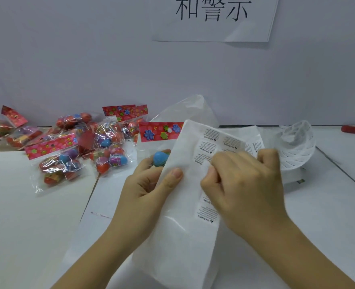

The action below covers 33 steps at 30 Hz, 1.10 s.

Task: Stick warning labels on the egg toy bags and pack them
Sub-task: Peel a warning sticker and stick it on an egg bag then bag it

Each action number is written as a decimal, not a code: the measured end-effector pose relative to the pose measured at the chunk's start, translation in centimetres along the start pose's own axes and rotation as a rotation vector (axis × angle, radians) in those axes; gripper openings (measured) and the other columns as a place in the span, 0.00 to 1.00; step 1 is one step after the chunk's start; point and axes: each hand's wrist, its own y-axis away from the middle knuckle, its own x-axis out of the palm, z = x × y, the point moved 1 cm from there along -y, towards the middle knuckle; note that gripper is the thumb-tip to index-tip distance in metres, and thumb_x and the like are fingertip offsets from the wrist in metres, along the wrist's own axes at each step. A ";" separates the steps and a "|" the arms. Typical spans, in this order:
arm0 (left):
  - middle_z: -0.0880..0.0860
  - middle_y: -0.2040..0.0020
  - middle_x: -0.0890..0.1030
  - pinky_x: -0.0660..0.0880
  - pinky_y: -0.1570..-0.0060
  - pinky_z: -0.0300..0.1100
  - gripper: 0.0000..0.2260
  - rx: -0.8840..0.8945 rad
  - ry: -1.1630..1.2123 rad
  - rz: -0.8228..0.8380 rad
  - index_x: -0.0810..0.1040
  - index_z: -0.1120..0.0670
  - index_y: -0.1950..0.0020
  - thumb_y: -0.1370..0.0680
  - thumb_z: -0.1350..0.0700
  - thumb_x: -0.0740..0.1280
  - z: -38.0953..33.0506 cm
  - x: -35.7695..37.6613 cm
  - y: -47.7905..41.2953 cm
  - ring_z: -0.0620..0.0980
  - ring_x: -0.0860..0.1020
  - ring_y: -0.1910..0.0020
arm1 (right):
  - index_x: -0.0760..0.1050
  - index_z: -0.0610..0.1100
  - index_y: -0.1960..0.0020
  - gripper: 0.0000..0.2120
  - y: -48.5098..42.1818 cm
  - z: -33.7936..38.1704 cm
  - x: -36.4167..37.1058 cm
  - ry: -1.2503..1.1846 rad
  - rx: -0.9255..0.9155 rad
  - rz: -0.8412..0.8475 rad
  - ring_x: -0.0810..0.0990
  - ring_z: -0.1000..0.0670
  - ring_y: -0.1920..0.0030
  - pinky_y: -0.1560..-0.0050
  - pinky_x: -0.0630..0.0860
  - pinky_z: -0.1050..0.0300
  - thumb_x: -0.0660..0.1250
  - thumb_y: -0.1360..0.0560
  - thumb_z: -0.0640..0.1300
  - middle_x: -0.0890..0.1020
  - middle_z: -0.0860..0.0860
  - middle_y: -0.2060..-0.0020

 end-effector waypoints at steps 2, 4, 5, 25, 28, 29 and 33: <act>0.35 0.46 0.78 0.80 0.53 0.39 0.12 -0.020 -0.120 -0.001 0.87 0.42 0.58 0.34 0.40 0.69 0.5 -0.4 -0.3 0.39 0.79 0.47 | 0.66 0.47 0.68 0.12 -0.5 -1.0 -0.9 -0.103 0.080 -0.105 0.64 0.48 0.74 0.58 0.57 0.53 0.55 0.25 0.42 0.66 0.52 0.76; 0.38 0.42 0.76 0.81 0.51 0.41 0.14 0.005 -0.286 0.022 0.87 0.43 0.59 0.34 0.37 0.69 1.0 -0.6 -0.4 0.38 0.78 0.47 | 0.67 0.45 0.65 0.12 -0.6 -1.7 -1.7 -0.279 0.117 -0.235 0.64 0.51 0.70 0.56 0.59 0.52 0.53 0.23 0.41 0.69 0.51 0.73; 0.37 0.41 0.75 0.80 0.51 0.40 0.14 0.063 -0.390 0.032 0.86 0.43 0.59 0.33 0.35 0.69 1.1 -0.6 -0.4 0.37 0.77 0.48 | 0.69 0.45 0.61 0.10 -0.5 -1.8 -1.7 -0.432 0.112 -0.248 0.69 0.51 0.66 0.54 0.63 0.51 0.54 0.22 0.42 0.73 0.49 0.70; 0.50 0.34 0.68 0.78 0.53 0.29 0.16 0.614 -0.543 -0.103 0.81 0.50 0.48 0.33 0.46 0.76 1.0 0.1 0.2 0.29 0.73 0.42 | 0.66 0.56 0.52 0.10 0.7 0.4 2.3 -1.141 0.917 0.419 0.76 0.55 0.73 0.73 0.75 0.62 0.61 0.24 0.40 0.77 0.51 0.67; 0.55 0.38 0.71 0.79 0.54 0.32 0.12 0.665 -0.623 -0.119 0.85 0.56 0.52 0.31 0.51 0.76 1.2 0.1 0.0 0.34 0.73 0.46 | 0.66 0.55 0.51 0.12 0.6 0.8 2.2 -1.179 0.986 0.451 0.75 0.56 0.74 0.74 0.75 0.61 0.61 0.25 0.37 0.75 0.47 0.63; 0.56 0.39 0.72 0.79 0.54 0.32 0.10 0.662 -0.633 -0.128 0.85 0.57 0.53 0.30 0.52 0.75 1.4 0.1 -0.1 0.34 0.72 0.47 | 0.66 0.55 0.51 0.12 0.6 0.9 2.3 -1.174 0.989 0.459 0.74 0.56 0.74 0.75 0.75 0.61 0.61 0.24 0.37 0.75 0.47 0.62; 0.57 0.40 0.73 0.76 0.53 0.27 0.05 0.646 -0.606 -0.155 0.84 0.53 0.54 0.29 0.57 0.73 1.5 0.3 0.0 0.29 0.73 0.46 | 0.68 0.52 0.51 0.08 0.6 0.8 2.4 -1.306 1.023 0.484 0.74 0.54 0.75 0.77 0.72 0.58 0.63 0.29 0.47 0.76 0.47 0.64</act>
